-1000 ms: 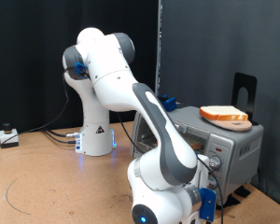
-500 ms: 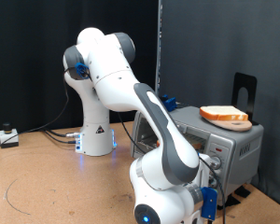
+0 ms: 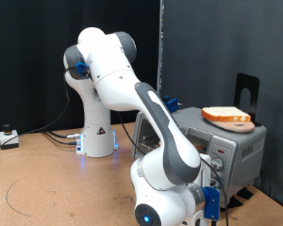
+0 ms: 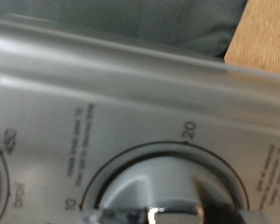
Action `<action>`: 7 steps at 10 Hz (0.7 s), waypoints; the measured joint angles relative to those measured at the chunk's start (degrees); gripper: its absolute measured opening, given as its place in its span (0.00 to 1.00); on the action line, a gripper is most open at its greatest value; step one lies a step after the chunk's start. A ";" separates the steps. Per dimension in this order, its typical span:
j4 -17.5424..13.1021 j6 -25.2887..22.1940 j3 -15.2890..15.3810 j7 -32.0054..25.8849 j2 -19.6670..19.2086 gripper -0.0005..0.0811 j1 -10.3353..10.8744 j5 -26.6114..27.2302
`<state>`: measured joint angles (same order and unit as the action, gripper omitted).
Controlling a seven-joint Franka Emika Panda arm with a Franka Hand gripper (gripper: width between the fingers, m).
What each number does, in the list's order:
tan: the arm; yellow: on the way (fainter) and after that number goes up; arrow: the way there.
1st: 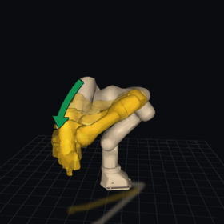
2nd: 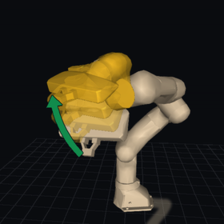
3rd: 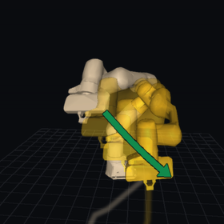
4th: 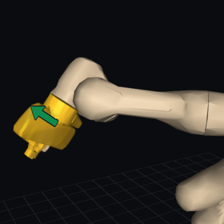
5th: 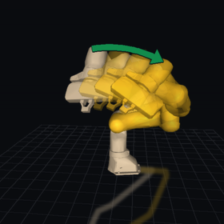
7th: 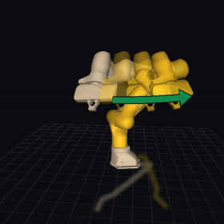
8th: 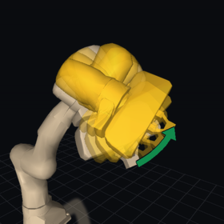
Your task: Make a piece of toast with the oven
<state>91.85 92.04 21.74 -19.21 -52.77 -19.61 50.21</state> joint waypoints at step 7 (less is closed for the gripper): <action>10.56 8.78 2.03 -26.68 5.03 0.13 -3.45 9.35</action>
<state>102.41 100.81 23.77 -45.89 -47.74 -23.06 59.57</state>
